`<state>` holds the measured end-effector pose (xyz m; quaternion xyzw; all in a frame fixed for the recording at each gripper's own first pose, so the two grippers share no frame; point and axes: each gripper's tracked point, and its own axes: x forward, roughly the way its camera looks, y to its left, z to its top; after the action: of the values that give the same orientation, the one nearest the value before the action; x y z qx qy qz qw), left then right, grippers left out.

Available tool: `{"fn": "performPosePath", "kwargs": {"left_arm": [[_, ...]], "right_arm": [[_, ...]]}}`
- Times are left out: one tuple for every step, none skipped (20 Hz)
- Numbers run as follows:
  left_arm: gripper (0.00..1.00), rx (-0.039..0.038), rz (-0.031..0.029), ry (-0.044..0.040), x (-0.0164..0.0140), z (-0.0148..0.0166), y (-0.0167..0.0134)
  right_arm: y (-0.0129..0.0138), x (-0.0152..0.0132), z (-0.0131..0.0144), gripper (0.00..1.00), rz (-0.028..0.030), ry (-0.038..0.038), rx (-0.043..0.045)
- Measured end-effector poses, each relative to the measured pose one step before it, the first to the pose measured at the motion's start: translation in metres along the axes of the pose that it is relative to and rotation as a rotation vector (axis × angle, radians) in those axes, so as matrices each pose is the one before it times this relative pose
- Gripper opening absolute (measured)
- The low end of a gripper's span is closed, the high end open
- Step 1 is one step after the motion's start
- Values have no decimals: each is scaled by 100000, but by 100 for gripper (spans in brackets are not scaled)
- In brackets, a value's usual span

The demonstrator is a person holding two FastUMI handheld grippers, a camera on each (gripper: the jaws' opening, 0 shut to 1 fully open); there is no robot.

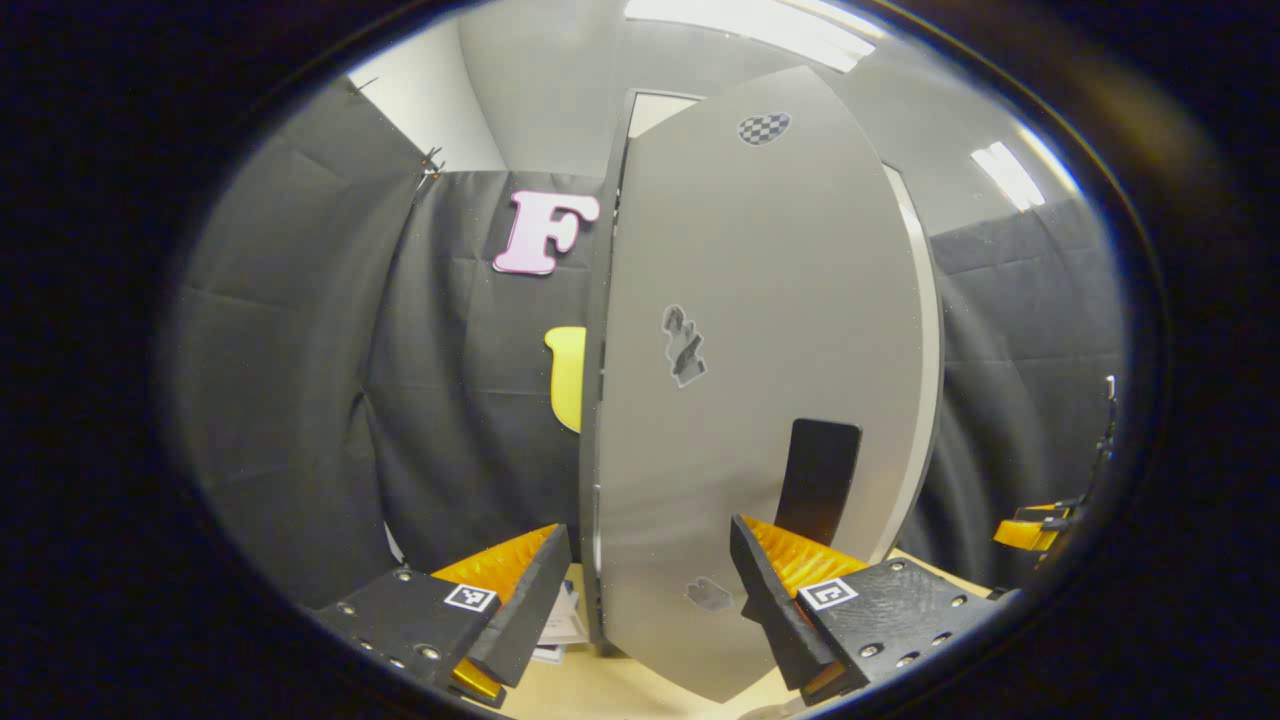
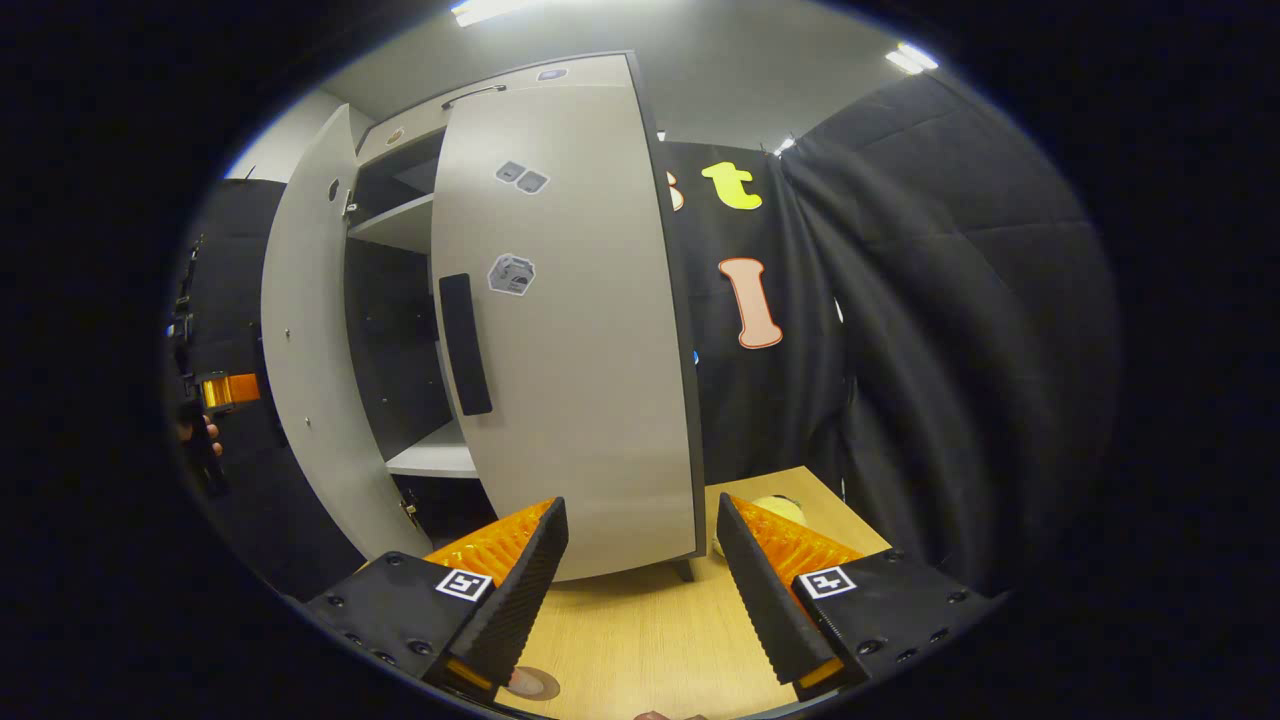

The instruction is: Grasp the bottle in the cabinet with the left hand and place it on the coaster, then close the right door with the right hand and the left door with the left hand.

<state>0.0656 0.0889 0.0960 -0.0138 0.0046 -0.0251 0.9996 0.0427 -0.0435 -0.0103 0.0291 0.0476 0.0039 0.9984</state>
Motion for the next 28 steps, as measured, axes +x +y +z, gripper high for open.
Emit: {"fn": "performPosePath", "kwargs": {"left_arm": [[99,-3919,-2223,1136,506,-569,-1159],[99,-3426,-687,226,271,-235,-562],[99,-2867,23,34,-100,-202,-259],[99,-2162,786,185,49,-34,43],[99,-1308,1280,318,-20,-114,-5],[99,-447,1639,109,-55,48,72],[99,27,2136,-308,-236,107,256],[99,219,1954,-702,-373,212,131],[99,-39,1195,-625,-1003,-151,-206],[99,-140,-266,-723,-768,-130,-649],[99,-249,-179,-1355,-859,-176,-622],[99,-131,698,-1395,-619,106,-574],[94,45,1159,-1564,-466,130,-306],[99,180,2113,-1704,-421,310,-209],[94,73,2706,-2287,-546,370,-25],[97,-195,2568,-2471,-673,450,-13],[94,-280,2476,-2257,-741,357,-43],[91,-207,2688,-2072,-697,375,153],[89,223,2415,-1664,-969,327,132],[93,464,1854,-1319,-922,393,56],[94,631,1287,-1149,-693,336,-122],[99,886,759,-1334,-746,361,-221],[99,1016,908,-1618,-835,484,-118],[99,1053,1021,-1500,-724,481,-27],[99,1205,862,-1507,-793,460,-19],[99,1715,898,-1658,-526,587,37],[99,2042,1120,-1266,-398,389,163],[99,2613,1563,-947,-323,392,355]], "right_arm": [[-673,30,7,92,-536,182,777],[-614,52,256,95,-118,-342,643],[-663,44,321,95,-447,-390,389],[-551,161,183,95,-483,-296,265],[-482,155,72,95,-387,-251,371],[-456,196,126,95,-172,-385,570],[-230,68,-58,95,446,-107,639],[-217,165,74,95,648,14,488],[-316,372,-73,95,732,222,315],[-330,346,1,92,741,605,241],[-349,243,-109,92,502,710,436],[-460,188,2,95,604,193,806],[-226,90,-169,92,865,155,668],[-372,56,-94,95,1016,489,417],[-417,329,-237,92,1086,703,-85],[-360,160,-11,92,1131,595,-332],[-379,84,72,95,1324,292,-519],[-395,260,156,95,1150,189,-735],[-354,365,33,95,1186,321,-685],[-345,266,-36,92,482,764,-285],[-290,-114,293,95,284,116,225],[-269,-66,752,95,-36,-1740,921],[-115,-193,1014,95,310,-3369,953],[-37,85,1038,95,1,-2749,353],[26,68,432,95,-54,-1402,-162],[94,71,600,95,129,-1635,-286],[121,-24,540,95,162,-1623,-170],[169,-39,474,95,129,-1464,57]]}}
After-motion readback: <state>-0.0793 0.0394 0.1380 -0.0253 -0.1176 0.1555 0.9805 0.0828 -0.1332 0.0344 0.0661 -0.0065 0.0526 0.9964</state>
